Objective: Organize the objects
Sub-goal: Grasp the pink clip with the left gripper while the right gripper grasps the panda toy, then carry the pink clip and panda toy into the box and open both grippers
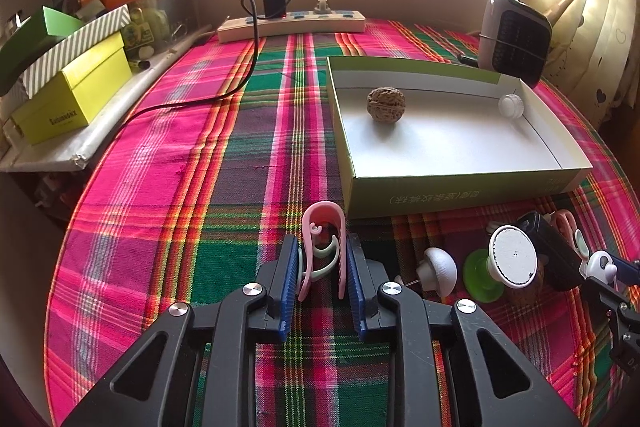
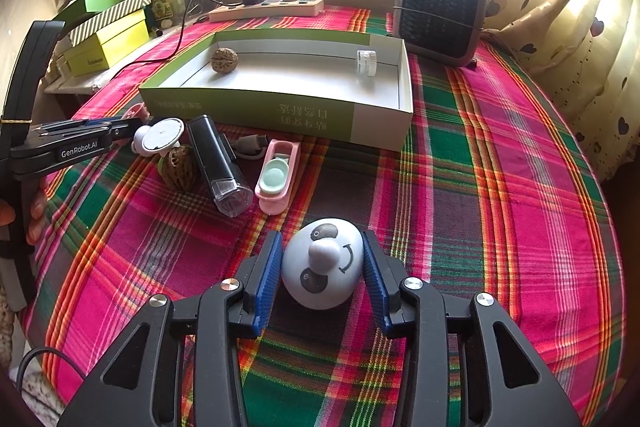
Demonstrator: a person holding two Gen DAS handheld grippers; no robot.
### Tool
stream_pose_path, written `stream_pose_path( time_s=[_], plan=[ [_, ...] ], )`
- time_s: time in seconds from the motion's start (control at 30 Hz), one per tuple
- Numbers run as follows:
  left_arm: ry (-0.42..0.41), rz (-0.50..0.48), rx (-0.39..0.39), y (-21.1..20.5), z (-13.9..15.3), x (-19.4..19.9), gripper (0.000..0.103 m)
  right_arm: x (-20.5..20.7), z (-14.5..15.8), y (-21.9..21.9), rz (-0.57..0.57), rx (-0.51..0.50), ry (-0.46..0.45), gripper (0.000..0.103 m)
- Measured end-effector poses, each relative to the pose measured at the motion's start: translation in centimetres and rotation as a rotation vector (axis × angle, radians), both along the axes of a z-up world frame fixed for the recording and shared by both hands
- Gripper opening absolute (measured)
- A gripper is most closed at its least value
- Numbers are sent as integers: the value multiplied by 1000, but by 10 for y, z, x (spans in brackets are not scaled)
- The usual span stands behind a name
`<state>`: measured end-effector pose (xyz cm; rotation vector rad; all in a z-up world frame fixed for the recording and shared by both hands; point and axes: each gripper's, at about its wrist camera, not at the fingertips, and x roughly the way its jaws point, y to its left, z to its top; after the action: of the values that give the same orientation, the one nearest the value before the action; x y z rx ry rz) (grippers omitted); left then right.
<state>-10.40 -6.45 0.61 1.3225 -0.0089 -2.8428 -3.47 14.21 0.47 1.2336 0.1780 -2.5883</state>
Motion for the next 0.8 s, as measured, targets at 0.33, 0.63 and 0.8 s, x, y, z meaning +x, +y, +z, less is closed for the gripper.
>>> stream_pose_path(
  time_s=[0.33,0.63,0.8],
  plan=[
    [0,0,-1,0,0,0,21,-1,1,2,0,-12,1,41],
    [22,-11,1,2,11,7,21,0,5,2,0,-10,16,41],
    [42,-26,2,5,22,11,21,-2,13,5,-3,-9,35,41]
  ],
)
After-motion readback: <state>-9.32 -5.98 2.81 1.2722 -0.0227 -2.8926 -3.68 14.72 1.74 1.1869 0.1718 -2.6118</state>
